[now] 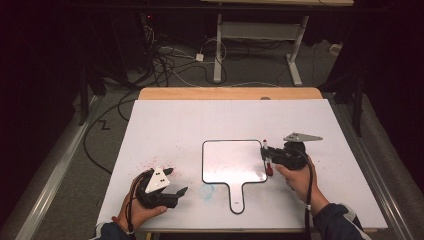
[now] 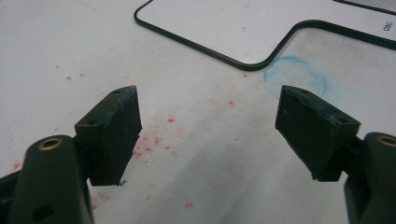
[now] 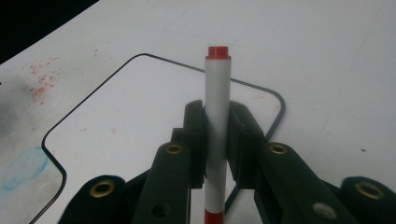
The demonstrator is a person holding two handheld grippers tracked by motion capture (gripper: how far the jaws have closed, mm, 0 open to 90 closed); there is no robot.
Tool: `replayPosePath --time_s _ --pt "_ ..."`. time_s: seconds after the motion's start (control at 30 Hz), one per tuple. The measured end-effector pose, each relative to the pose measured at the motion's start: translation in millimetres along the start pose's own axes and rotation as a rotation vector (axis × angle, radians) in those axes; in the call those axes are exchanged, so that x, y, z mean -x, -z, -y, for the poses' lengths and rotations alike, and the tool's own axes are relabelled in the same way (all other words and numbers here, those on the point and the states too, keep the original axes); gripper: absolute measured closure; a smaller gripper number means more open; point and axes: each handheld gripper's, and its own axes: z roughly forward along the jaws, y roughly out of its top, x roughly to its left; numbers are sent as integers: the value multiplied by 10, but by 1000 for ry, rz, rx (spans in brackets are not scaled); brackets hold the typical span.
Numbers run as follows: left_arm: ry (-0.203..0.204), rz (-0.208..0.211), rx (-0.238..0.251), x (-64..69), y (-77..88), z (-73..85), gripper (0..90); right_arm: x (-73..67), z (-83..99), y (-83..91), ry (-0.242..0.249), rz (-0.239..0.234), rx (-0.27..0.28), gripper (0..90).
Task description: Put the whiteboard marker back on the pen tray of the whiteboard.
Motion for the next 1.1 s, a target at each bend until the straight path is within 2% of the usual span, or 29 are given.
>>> replayPosePath --time_s 0.07,0.1,0.23,0.37,0.47,0.57,0.63,0.83,0.9,0.97,1.1 --pt "-3 2 -10 5 -8 9 213 3 4 -65 0 31 -7 791" --pt "-2 6 -12 5 -9 11 213 8 10 -97 -3 17 -11 789" --pt "-11 5 -12 17 -4 7 213 19 62 -232 8 49 -39 766" --pt "-14 6 -16 23 -6 8 214 11 101 -266 26 94 -58 737" --pt "-18 6 -22 26 -12 5 213 2 98 -260 73 140 -62 731" --pt "-20 8 -25 32 -18 2 214 8 105 -264 96 171 -71 698" --pt "-21 10 -24 35 -17 0 214 8 115 -269 115 207 -92 704" --pt "-23 10 -25 37 -18 -1 214 31 135 -255 136 237 -105 693" --pt "-21 14 -24 37 -16 1 214 37 141 -238 142 227 -110 681" --pt "-20 14 -25 33 -19 1 214 49 150 -229 126 224 -108 661" --pt "-24 13 -25 37 -19 -3 214 49 148 -222 129 230 -104 620"
